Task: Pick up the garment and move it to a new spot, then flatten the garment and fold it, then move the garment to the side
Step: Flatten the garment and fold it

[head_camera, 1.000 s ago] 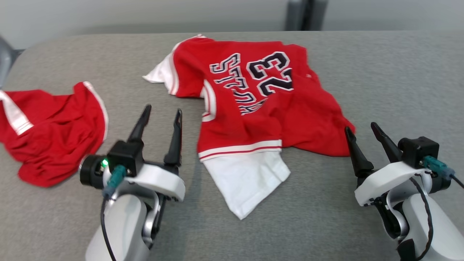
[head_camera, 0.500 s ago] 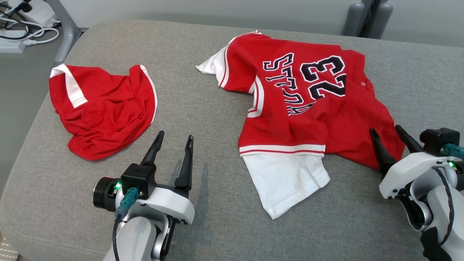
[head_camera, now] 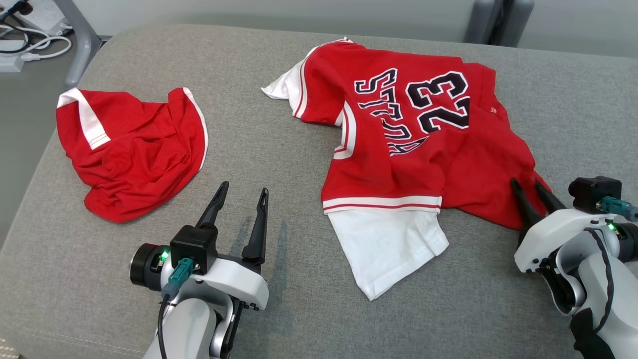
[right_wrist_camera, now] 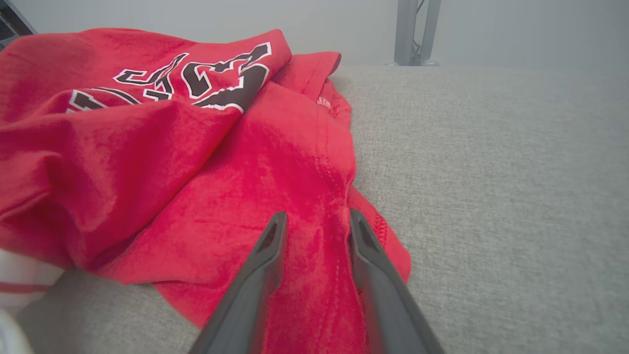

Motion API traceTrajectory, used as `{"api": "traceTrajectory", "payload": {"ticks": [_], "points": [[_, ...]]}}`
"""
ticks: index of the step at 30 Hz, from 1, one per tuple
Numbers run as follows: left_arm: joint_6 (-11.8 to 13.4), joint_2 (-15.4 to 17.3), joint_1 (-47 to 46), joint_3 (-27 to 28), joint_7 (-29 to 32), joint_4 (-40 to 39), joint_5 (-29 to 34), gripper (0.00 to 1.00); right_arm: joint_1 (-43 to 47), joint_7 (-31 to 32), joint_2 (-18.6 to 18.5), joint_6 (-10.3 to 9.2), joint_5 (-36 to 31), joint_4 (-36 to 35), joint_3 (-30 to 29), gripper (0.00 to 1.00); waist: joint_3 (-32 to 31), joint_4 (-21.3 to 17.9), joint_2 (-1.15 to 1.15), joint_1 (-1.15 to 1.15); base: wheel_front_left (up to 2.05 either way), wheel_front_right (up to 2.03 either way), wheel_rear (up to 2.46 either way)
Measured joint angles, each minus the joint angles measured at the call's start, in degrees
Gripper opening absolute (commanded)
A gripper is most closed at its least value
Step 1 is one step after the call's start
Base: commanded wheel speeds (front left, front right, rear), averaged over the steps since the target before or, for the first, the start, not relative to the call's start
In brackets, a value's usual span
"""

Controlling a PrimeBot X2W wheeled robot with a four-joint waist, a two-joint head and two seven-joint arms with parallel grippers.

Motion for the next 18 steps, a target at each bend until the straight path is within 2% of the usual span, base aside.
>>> {"api": "traceTrajectory", "payload": {"ticks": [6,12,15,18], "points": [[-0.04,-0.03,-0.15,-0.25,0.0,0.51,0.09,1.0,-0.53,-1.22,-0.13,0.0,0.7,0.73,1.61,0.0,0.16,-0.43,0.0,0.0,0.0,0.0,0.0],[-0.15,-0.02,-0.07,-0.68,0.0,1.01,-0.08,1.0,-0.37,-5.03,-0.46,0.0,1.55,-0.76,0.99,0.0,-0.82,-1.24,0.0,0.0,0.0,0.0,0.0],[-1.13,-0.01,0.42,-1.67,0.0,1.86,-1.38,1.0,0.96,-6.64,-0.54,-0.01,2.02,-2.66,-0.43,0.0,-1.73,-1.8,0.0,0.0,0.0,0.0,0.0],[-3.18,-0.04,1.18,-4.15,0.0,4.36,-2.23,1.0,3.27,-7.54,-0.02,0.0,2.14,-5.19,-1.21,0.0,-2.51,-2.68,0.0,0.0,0.0,0.0,0.0]]}}
